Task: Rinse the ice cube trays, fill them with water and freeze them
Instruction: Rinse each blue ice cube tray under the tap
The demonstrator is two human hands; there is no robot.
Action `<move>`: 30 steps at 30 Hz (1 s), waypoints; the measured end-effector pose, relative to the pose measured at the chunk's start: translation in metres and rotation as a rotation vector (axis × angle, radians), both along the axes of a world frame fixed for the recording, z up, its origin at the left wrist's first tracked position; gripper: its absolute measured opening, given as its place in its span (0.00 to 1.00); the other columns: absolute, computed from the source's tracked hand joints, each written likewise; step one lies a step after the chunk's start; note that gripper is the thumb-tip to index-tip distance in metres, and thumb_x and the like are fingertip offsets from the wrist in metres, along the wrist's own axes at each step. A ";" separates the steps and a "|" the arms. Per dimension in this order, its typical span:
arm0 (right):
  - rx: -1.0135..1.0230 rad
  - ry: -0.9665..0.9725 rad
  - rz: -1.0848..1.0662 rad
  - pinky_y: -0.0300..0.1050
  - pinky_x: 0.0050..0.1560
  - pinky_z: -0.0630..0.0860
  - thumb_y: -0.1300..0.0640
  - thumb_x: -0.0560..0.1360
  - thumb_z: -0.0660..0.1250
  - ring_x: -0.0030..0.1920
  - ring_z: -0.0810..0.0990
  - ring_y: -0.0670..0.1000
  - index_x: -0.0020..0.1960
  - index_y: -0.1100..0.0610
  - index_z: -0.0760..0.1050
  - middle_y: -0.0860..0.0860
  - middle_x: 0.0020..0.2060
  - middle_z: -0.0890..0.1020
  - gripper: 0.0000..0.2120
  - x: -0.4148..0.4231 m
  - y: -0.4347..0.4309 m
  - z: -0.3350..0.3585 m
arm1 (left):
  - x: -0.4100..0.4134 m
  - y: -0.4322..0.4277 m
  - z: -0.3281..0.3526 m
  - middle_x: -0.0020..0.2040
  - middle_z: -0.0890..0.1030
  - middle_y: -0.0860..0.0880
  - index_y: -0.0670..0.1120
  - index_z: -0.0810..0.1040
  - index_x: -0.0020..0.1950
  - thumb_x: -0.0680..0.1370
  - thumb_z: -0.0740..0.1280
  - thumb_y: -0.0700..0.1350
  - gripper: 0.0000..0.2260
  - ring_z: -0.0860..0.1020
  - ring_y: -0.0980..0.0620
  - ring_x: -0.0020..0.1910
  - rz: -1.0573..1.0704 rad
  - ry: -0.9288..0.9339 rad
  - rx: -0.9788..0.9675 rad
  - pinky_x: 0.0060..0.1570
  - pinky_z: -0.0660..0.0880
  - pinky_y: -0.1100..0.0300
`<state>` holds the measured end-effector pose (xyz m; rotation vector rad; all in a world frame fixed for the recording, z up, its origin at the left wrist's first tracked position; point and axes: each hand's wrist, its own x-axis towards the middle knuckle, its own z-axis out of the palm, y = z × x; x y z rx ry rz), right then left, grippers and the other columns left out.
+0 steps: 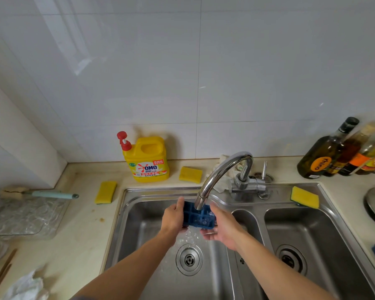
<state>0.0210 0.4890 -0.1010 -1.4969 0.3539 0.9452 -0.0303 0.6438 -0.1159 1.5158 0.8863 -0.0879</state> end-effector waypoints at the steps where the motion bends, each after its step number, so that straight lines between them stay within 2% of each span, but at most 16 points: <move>1: 0.018 0.000 0.003 0.50 0.38 0.83 0.42 0.85 0.57 0.39 0.84 0.59 0.61 0.57 0.76 0.62 0.48 0.85 0.21 -0.001 0.002 -0.001 | -0.001 0.002 0.001 0.44 0.84 0.45 0.47 0.81 0.52 0.84 0.56 0.61 0.21 0.81 0.48 0.40 -0.002 -0.004 0.021 0.30 0.76 0.60; 7: 0.047 0.118 -0.036 0.53 0.43 0.84 0.35 0.81 0.59 0.46 0.85 0.65 0.62 0.59 0.75 0.65 0.56 0.81 0.28 -0.012 -0.006 -0.006 | -0.012 0.013 0.005 0.47 0.83 0.47 0.48 0.81 0.53 0.84 0.58 0.60 0.19 0.82 0.49 0.44 -0.109 -0.119 0.157 0.32 0.78 0.62; 10: 0.065 0.142 0.017 0.51 0.41 0.83 0.31 0.79 0.58 0.42 0.84 0.62 0.63 0.59 0.75 0.65 0.53 0.83 0.33 -0.022 -0.009 -0.009 | -0.020 0.019 0.001 0.49 0.84 0.46 0.49 0.81 0.54 0.84 0.57 0.59 0.18 0.83 0.48 0.47 -0.181 -0.138 0.119 0.35 0.80 0.61; 13: 0.065 0.158 0.059 0.46 0.33 0.78 0.35 0.80 0.60 0.34 0.81 0.56 0.65 0.61 0.75 0.62 0.44 0.83 0.30 -0.032 -0.009 -0.008 | -0.027 0.025 -0.011 0.48 0.85 0.44 0.47 0.81 0.54 0.85 0.56 0.59 0.20 0.84 0.47 0.46 -0.236 -0.125 0.056 0.39 0.81 0.57; 17: 0.001 0.093 0.018 0.44 0.30 0.75 0.44 0.81 0.64 0.31 0.77 0.53 0.62 0.64 0.75 0.61 0.40 0.81 0.24 -0.045 -0.021 -0.012 | -0.033 0.023 -0.030 0.47 0.87 0.47 0.49 0.83 0.54 0.85 0.57 0.57 0.18 0.84 0.52 0.46 -0.365 -0.071 -0.017 0.46 0.80 0.56; 20: -0.102 -0.035 -0.041 0.44 0.30 0.75 0.49 0.81 0.66 0.29 0.76 0.51 0.59 0.63 0.77 0.60 0.39 0.80 0.18 -0.055 -0.038 -0.017 | -0.033 0.010 -0.041 0.50 0.86 0.49 0.52 0.82 0.54 0.85 0.58 0.53 0.13 0.83 0.49 0.51 -0.457 -0.037 0.042 0.53 0.79 0.50; 23: -0.231 -0.244 -0.070 0.45 0.32 0.75 0.50 0.78 0.69 0.29 0.77 0.49 0.58 0.57 0.76 0.57 0.39 0.83 0.13 -0.056 -0.058 -0.014 | -0.028 -0.006 -0.046 0.50 0.84 0.48 0.50 0.80 0.55 0.85 0.60 0.51 0.11 0.81 0.51 0.47 -0.485 0.025 0.168 0.48 0.79 0.54; 25: -0.342 -0.460 -0.047 0.45 0.38 0.77 0.46 0.76 0.70 0.36 0.80 0.47 0.57 0.51 0.75 0.52 0.45 0.84 0.13 -0.053 -0.074 -0.007 | -0.026 -0.017 -0.045 0.49 0.83 0.45 0.43 0.80 0.56 0.85 0.61 0.49 0.12 0.81 0.51 0.43 -0.490 0.052 0.159 0.44 0.79 0.54; 27: -0.459 -0.685 0.004 0.41 0.45 0.79 0.42 0.74 0.69 0.46 0.81 0.42 0.58 0.45 0.72 0.44 0.50 0.81 0.15 -0.050 -0.092 0.004 | -0.026 -0.030 -0.043 0.48 0.84 0.44 0.41 0.80 0.53 0.85 0.61 0.47 0.11 0.81 0.49 0.42 -0.518 0.066 0.124 0.49 0.80 0.48; 30: -0.556 -0.899 0.004 0.33 0.46 0.77 0.38 0.74 0.67 0.50 0.79 0.38 0.65 0.45 0.71 0.42 0.55 0.78 0.23 -0.042 -0.122 0.026 | -0.024 -0.054 -0.038 0.50 0.84 0.43 0.43 0.79 0.51 0.85 0.61 0.46 0.10 0.83 0.46 0.47 -0.584 0.054 0.127 0.53 0.80 0.48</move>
